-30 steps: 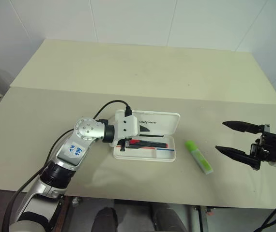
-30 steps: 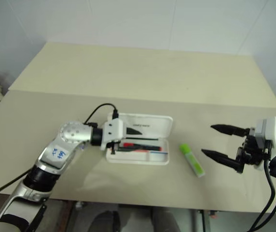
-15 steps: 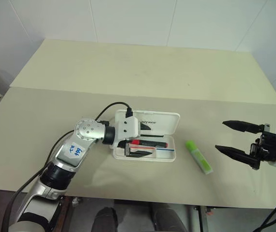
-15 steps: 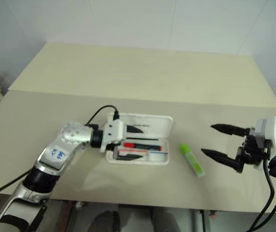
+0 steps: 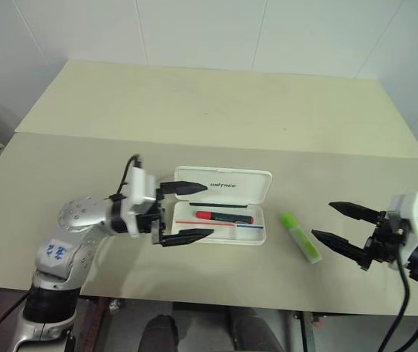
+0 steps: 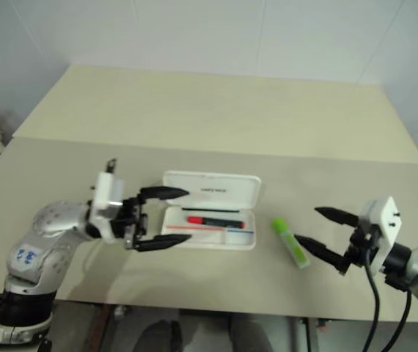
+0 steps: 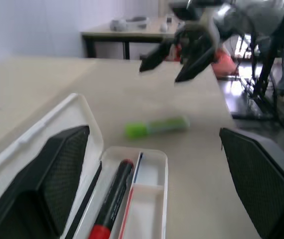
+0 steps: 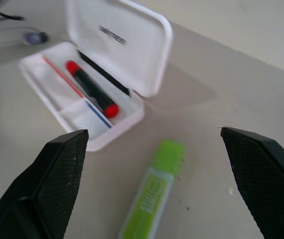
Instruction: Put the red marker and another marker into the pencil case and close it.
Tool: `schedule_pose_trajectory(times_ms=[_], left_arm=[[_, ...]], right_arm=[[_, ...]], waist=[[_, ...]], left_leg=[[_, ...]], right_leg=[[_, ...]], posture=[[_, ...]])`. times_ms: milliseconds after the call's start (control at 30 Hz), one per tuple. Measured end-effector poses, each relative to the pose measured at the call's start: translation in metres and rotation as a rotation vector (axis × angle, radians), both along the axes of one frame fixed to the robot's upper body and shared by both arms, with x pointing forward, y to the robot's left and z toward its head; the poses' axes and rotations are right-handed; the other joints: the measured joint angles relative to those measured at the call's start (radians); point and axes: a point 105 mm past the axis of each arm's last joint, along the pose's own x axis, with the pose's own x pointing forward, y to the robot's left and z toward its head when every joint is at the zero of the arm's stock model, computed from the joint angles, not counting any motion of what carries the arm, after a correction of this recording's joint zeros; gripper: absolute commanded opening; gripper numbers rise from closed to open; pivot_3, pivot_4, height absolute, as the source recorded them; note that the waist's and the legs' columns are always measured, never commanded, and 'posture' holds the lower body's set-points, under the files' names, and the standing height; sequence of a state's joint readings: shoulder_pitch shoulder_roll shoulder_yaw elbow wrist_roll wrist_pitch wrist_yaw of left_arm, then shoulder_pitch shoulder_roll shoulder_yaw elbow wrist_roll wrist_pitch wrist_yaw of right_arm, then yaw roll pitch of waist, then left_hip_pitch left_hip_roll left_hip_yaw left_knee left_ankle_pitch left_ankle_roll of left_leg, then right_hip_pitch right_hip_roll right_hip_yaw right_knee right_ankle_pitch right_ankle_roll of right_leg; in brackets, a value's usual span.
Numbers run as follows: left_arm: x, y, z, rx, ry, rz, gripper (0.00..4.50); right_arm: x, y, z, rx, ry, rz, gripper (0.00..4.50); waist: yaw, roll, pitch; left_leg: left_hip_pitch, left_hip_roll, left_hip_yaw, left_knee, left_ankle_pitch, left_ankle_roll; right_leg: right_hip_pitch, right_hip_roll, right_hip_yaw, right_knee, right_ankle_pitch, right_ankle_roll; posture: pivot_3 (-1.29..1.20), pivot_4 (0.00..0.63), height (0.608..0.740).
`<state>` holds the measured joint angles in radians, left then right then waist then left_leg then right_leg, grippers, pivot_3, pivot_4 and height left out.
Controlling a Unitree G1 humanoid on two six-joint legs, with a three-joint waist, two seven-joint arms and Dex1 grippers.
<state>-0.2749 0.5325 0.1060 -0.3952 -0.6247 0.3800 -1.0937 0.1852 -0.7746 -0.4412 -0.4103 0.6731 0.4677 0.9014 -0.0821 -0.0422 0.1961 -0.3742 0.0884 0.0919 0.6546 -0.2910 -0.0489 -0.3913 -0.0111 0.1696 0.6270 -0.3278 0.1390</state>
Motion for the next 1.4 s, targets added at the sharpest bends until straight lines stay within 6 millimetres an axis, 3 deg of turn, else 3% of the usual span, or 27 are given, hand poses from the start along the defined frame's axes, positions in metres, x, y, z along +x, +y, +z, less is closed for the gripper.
schedule_pose_trajectory(times_ms=[133,367,700,900,1000,1267,1400], left_arm=[[-0.018,0.027,-0.012,-0.01,0.042,0.008,4.48],[-0.035,0.046,-0.016,-0.019,0.06,-0.013,4.48],[-0.036,0.066,-0.005,-0.057,0.022,0.036,4.48],[-0.037,0.07,0.001,-0.091,0.009,0.035,4.48],[-0.038,0.073,0.003,-0.097,0.002,0.044,4.5],[-0.037,0.074,0.006,-0.094,-0.003,0.053,4.5],[-0.036,0.074,0.008,-0.096,-0.01,0.051,4.5]], right_arm=[[-0.002,0.008,-0.021,0.022,0.065,-0.033,4.5],[0.002,0.012,-0.038,0.011,0.101,-0.055,4.5],[0.013,0.01,-0.07,-0.043,0.164,-0.13,4.5],[0.019,0.012,-0.073,-0.076,0.145,-0.141,4.5],[0.024,0.009,-0.076,-0.104,0.135,-0.185,3.87],[0.029,0.008,-0.082,-0.085,0.16,-0.256,1.22],[0.032,0.01,-0.081,-0.071,0.157,-0.259,1.12]], waist=[[-0.004,0.0,0.0],[-0.003,-0.001,-0.001],[-0.005,-0.001,-0.001],[-0.011,-0.005,-0.003],[-0.012,-0.006,-0.004],[-0.017,-0.019,-0.012],[-0.022,-0.02,-0.013]], left_leg=[[0.002,0.0,0.0,-0.003,0.0,0.0],[0.002,0.0,0.0,-0.003,0.0,0.0],[0.002,0.0,0.0,-0.004,0.0,0.0],[0.002,0.0,0.001,-0.003,0.0,0.0],[0.003,0.0,0.001,-0.003,0.0,0.0],[0.006,0.001,0.0,-0.004,0.001,0.001],[0.006,0.002,0.0,-0.006,0.0,0.001]], right_leg=[[0.0,0.0,0.0,0.0,-0.001,-0.002],[0.0,0.0,0.0,-0.001,-0.005,-0.009],[0.0,0.0,0.0,-0.001,-0.005,-0.01],[0.001,0.0,0.0,-0.002,-0.005,-0.011],[0.002,0.0,0.0,-0.003,-0.005,-0.015],[0.009,-0.001,-0.001,-0.013,-0.002,-0.02],[0.012,-0.002,-0.002,-0.02,0.0,-0.023]], posture=[[0.0,0.15,0.74],[0.0,0.15,0.74],[0.0,0.15,0.74],[0.0,0.15,0.74],[0.0,0.15,0.74],[0.0,0.15,0.74],[0.0,0.15,0.74]])
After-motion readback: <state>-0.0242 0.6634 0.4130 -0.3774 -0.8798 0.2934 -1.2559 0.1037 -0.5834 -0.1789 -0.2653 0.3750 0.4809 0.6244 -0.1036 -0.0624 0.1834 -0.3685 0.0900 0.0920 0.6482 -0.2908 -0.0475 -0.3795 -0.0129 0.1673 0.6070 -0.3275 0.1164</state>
